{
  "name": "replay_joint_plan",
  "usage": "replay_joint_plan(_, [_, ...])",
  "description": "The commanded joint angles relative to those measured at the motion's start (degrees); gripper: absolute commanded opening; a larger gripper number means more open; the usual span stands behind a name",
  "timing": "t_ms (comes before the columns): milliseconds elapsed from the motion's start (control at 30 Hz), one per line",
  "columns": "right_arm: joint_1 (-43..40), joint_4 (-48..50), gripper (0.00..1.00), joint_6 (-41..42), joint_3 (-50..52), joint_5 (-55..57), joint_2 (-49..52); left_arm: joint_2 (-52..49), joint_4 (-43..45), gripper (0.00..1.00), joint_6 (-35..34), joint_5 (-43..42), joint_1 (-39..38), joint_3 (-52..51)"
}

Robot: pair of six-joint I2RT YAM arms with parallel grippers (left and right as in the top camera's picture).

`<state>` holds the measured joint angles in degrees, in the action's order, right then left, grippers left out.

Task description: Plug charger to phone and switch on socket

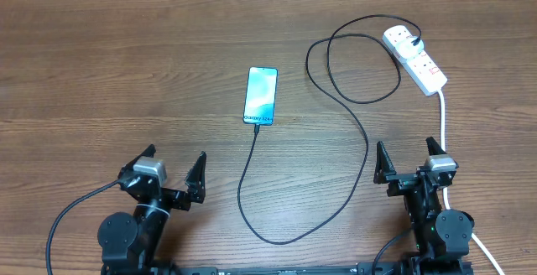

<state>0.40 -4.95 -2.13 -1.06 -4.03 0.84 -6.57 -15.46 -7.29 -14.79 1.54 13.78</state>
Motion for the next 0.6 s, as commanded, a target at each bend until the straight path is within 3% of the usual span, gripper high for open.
replay_joint_plan(0, [-0.1,0.3,1.0,0.4,0.6,0.5,-0.7,2.4,0.3,1.0,-0.9,4.0,0.3,-0.7])
replay_joint_plan(267, [-0.1,0.3,1.0,0.4,0.6,0.5,-0.7,6.1,1.6,1.0,-2.8,6.4,0.3,-3.4])
replay_joint_plan(567, [-0.1,0.3,1.0,0.4,0.6,0.5,-0.7,6.4,12.5,1.0,-6.7,6.5,0.3,-10.9])
